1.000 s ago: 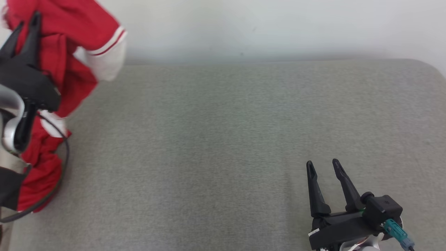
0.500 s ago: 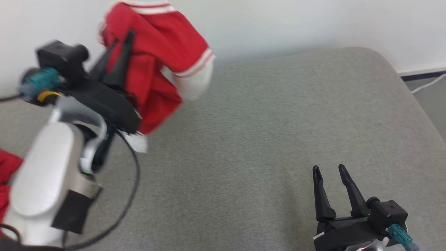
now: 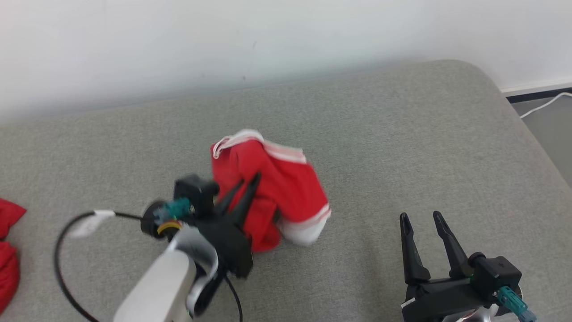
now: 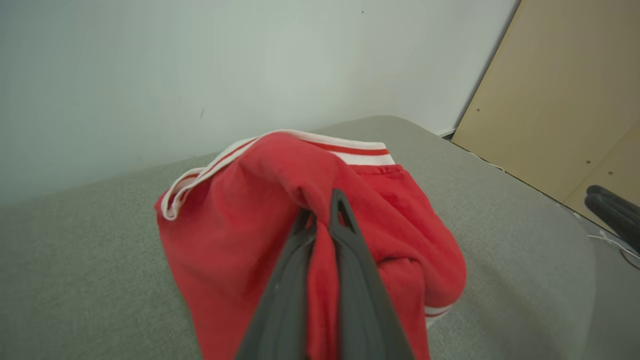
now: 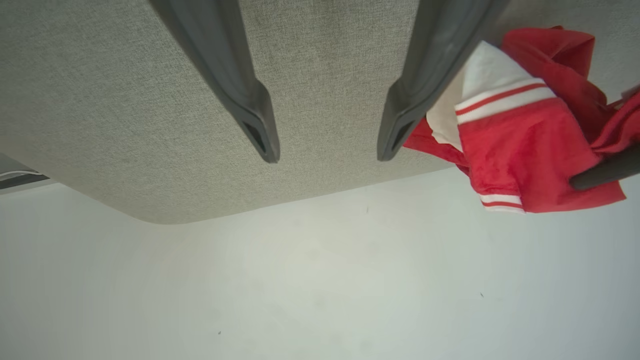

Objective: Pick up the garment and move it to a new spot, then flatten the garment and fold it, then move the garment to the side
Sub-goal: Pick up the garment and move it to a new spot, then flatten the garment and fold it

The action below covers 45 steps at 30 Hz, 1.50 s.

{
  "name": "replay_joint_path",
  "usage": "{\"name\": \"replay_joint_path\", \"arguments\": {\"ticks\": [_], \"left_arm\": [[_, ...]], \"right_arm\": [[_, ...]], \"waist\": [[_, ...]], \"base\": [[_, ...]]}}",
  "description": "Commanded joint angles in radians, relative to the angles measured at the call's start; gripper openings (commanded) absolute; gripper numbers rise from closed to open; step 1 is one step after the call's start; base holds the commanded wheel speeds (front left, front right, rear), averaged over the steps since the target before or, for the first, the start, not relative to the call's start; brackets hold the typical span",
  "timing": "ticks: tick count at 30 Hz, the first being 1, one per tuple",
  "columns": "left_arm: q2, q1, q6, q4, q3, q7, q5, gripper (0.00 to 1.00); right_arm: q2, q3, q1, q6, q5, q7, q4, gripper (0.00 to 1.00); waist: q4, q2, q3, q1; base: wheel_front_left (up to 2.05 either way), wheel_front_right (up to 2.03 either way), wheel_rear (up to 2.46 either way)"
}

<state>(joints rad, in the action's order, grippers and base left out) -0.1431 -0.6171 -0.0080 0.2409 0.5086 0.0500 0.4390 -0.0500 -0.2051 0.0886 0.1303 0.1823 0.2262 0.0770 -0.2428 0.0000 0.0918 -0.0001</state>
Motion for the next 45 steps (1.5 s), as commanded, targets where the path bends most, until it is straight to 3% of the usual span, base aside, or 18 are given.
{"name": "replay_joint_path", "arguments": {"ticks": [1, 11, 12, 13, 19, 32, 45], "left_arm": [[0.005, 0.023, -0.008, 0.021, 0.010, -0.017, -0.004, 0.00], [0.045, 0.080, -0.035, 0.208, 0.075, -0.098, -0.001, 0.00], [0.048, 0.083, -0.037, 0.225, 0.080, -0.105, -0.002, 0.44], [0.050, 0.088, -0.039, 0.237, 0.086, -0.112, -0.002, 1.00], [0.066, 0.101, -0.029, 0.262, 0.099, -0.155, 0.009, 1.00], [0.036, 0.089, 0.015, 0.112, 0.087, -0.130, 0.008, 1.00], [-0.023, 0.282, 0.090, -0.042, 0.105, -0.092, 0.015, 1.00]], "right_arm": [[-0.001, -0.002, -0.009, 0.001, -0.007, -0.003, -0.006, 1.00], [-0.001, -0.011, 0.006, 0.001, -0.011, -0.014, -0.014, 1.00], [-0.001, -0.010, 0.004, 0.001, -0.012, -0.015, -0.013, 1.00], [-0.001, -0.009, 0.003, 0.001, -0.012, -0.017, -0.014, 1.00], [-0.001, -0.007, -0.013, 0.001, -0.012, -0.021, -0.014, 1.00], [-0.001, -0.006, -0.025, 0.001, -0.006, -0.024, -0.021, 1.00], [-0.001, 0.011, -0.042, 0.001, 0.001, -0.023, -0.024, 1.00]], "waist": [[0.009, 0.0000, 0.003, 0.0001], [0.042, 0.0000, 0.010, 0.0001], [0.046, 0.0000, 0.009, 0.0001], [0.049, 0.0000, 0.008, 0.0001], [0.073, 0.0000, -0.003, 0.0001], [0.099, 0.0000, -0.018, 0.0001], [0.113, 0.0000, -0.020, 0.0001]], "base": [[0.00, 0.00, 0.00], [0.00, 0.00, 0.00], [0.00, 0.00, 0.00], [0.00, 0.00, 0.00], [0.00, 0.00, 0.00], [0.00, 0.00, 0.00], [0.00, 0.00, 0.00]]}}
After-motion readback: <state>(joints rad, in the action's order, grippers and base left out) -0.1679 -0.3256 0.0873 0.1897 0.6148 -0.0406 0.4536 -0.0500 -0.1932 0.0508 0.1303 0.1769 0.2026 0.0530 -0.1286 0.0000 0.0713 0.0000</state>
